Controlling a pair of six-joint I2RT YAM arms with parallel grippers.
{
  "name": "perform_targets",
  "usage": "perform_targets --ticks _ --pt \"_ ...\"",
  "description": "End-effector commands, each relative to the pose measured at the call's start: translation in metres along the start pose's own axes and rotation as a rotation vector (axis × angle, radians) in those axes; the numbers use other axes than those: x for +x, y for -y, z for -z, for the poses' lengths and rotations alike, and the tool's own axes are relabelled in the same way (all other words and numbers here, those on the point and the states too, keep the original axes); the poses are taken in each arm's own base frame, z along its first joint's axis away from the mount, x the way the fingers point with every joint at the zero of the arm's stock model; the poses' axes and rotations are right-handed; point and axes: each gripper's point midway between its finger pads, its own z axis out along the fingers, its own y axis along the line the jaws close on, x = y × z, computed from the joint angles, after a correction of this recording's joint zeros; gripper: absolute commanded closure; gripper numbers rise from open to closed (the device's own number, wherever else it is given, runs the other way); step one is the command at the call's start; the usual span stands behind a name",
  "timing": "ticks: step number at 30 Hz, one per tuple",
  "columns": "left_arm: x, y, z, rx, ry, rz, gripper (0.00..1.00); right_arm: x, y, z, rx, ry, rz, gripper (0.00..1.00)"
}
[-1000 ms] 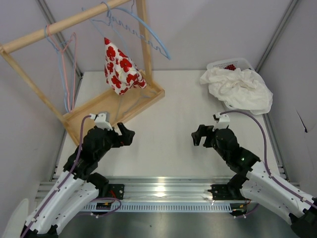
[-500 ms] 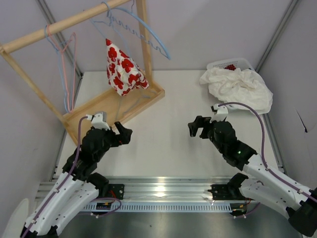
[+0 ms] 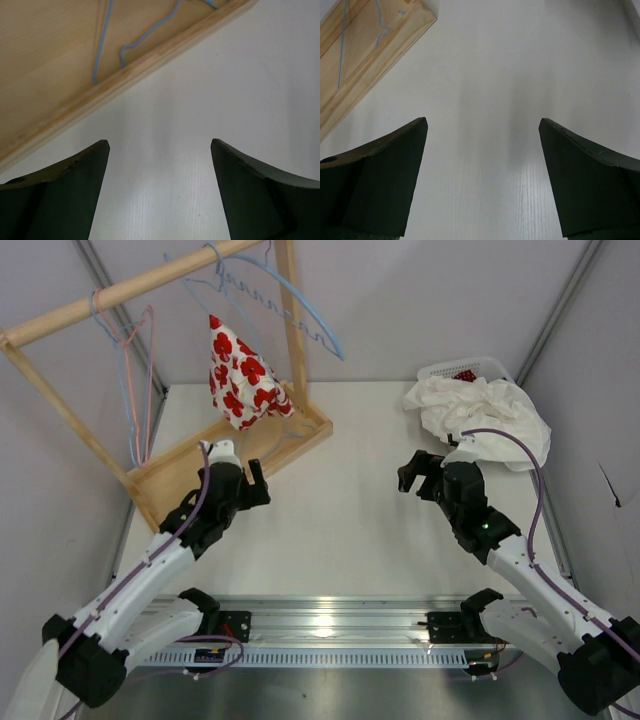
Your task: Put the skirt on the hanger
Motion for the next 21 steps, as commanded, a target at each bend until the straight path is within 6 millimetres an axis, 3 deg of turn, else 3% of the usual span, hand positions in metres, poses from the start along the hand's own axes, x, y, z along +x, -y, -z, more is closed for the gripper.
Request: perform_targets --ticks 1,4,6,7,8,10,11,13,14,17,18,19,20,21 --pt "-0.049 0.006 -0.017 -0.044 0.127 -0.084 0.11 -0.021 -0.013 -0.001 -0.049 0.046 -0.033 0.01" --pt "-0.053 0.020 -0.027 0.011 0.131 -0.110 0.12 -0.036 0.016 0.000 0.087 0.085 -0.054 0.01" --pt "-0.050 0.032 -0.030 0.082 0.131 -0.114 0.12 -0.051 0.048 0.000 0.180 0.111 -0.106 0.01" --pt "-0.049 0.036 -0.031 0.106 0.132 -0.113 0.12 -0.064 0.056 0.002 0.195 0.133 -0.130 0.01" --pt "-0.048 0.040 -0.031 0.128 0.133 -0.110 0.12 -0.079 0.080 0.003 0.252 0.173 -0.175 0.01" --pt "-0.040 0.047 -0.032 0.178 0.118 -0.108 0.11 -0.093 0.097 0.000 0.267 0.199 -0.208 0.01" --pt "-0.039 0.050 -0.032 0.190 0.113 -0.108 0.10 -0.113 0.118 0.004 0.314 0.241 -0.247 0.01" --pt "-0.031 0.051 -0.033 0.208 0.086 -0.115 0.09 -0.120 0.141 -0.005 0.365 0.223 -0.275 0.01" --pt "-0.028 0.051 -0.034 0.209 0.076 -0.118 0.09 -0.139 0.156 -0.004 0.395 0.251 -0.279 0.01" --pt "-0.026 0.051 -0.032 0.218 0.070 -0.125 0.08 -0.140 0.178 -0.031 0.422 0.183 -0.258 0.01" --pt "-0.025 0.051 -0.032 0.221 0.071 -0.132 0.08 -0.159 0.177 -0.035 0.414 0.200 -0.218 0.01" --pt "-0.025 0.050 -0.032 0.219 0.075 -0.134 0.07 -0.163 0.177 -0.043 0.402 0.184 -0.207 0.01" --pt "-0.023 0.050 -0.032 0.220 0.072 -0.136 0.07 -0.155 0.183 -0.061 0.399 0.131 -0.205 0.01" --pt "-0.023 0.049 -0.031 0.219 0.076 -0.140 0.07 -0.176 0.176 -0.067 0.367 0.152 -0.181 0.01"
